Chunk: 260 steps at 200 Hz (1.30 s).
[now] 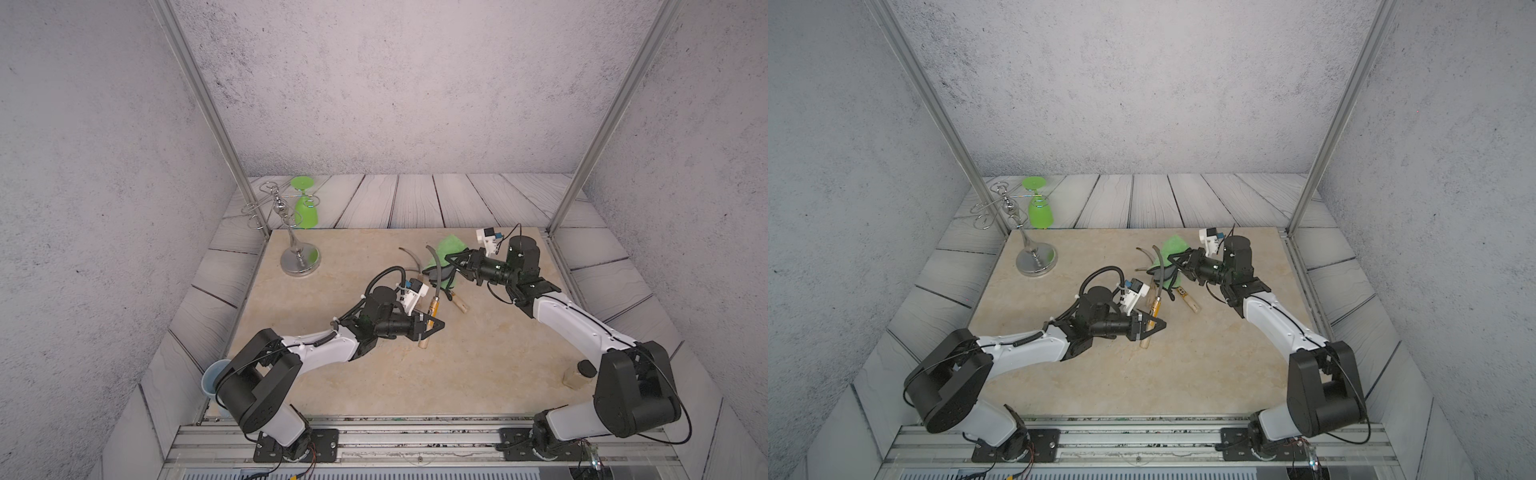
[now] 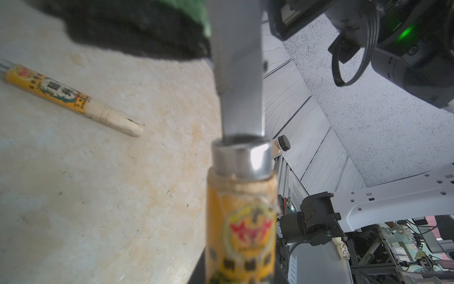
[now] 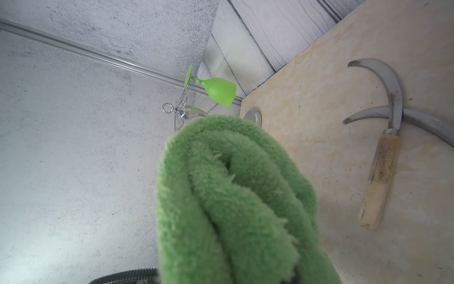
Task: Wipe small sickles with rags
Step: Wipe the small sickle.
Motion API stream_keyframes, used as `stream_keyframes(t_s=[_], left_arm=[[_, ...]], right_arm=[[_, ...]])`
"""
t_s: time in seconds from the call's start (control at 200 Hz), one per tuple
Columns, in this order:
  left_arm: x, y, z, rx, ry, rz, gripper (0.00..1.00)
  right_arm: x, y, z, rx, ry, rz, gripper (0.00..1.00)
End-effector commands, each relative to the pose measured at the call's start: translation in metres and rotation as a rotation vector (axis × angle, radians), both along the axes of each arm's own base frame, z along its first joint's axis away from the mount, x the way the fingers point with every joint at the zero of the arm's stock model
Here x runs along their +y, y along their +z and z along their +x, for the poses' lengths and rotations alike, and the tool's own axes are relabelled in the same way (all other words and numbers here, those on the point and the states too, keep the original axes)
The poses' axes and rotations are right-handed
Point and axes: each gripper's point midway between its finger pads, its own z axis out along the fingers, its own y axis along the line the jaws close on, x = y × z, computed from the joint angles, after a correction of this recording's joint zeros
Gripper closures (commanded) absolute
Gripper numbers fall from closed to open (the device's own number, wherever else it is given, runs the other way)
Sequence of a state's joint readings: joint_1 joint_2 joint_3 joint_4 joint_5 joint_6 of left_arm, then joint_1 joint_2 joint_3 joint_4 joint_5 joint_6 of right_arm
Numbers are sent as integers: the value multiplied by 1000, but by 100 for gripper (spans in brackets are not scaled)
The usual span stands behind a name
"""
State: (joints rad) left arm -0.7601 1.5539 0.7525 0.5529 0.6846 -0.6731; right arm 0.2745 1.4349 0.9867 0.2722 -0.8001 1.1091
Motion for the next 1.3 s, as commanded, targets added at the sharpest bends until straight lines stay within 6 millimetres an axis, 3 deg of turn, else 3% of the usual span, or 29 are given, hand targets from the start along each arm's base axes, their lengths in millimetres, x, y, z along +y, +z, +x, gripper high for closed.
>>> stream_keyframes(t_s=[0.0, 0.27, 0.49, 0.676, 0.846, 1.061, 1.296], left_arm=[[2, 0, 17, 27, 37, 7, 100], [15, 20, 49, 28, 76, -48, 100], [33, 45, 64, 37, 109, -151, 100], [46, 53, 42, 41, 104, -180, 100], [58, 48, 5, 40, 107, -166, 100], [49, 55, -40, 22, 56, -173, 100], [38, 51, -52, 44, 20, -194, 100]], right_arm=[[12, 37, -36, -87, 119, 59, 83], [8, 41, -57, -108, 142, 46, 83], [-4, 26, -64, -100, 97, -58, 83], [-21, 5, -50, -72, 28, -158, 83], [-29, -8, -26, -72, -9, -296, 83], [-15, -8, 3, -82, 50, -329, 83], [9, -7, 17, -91, 126, -324, 83]])
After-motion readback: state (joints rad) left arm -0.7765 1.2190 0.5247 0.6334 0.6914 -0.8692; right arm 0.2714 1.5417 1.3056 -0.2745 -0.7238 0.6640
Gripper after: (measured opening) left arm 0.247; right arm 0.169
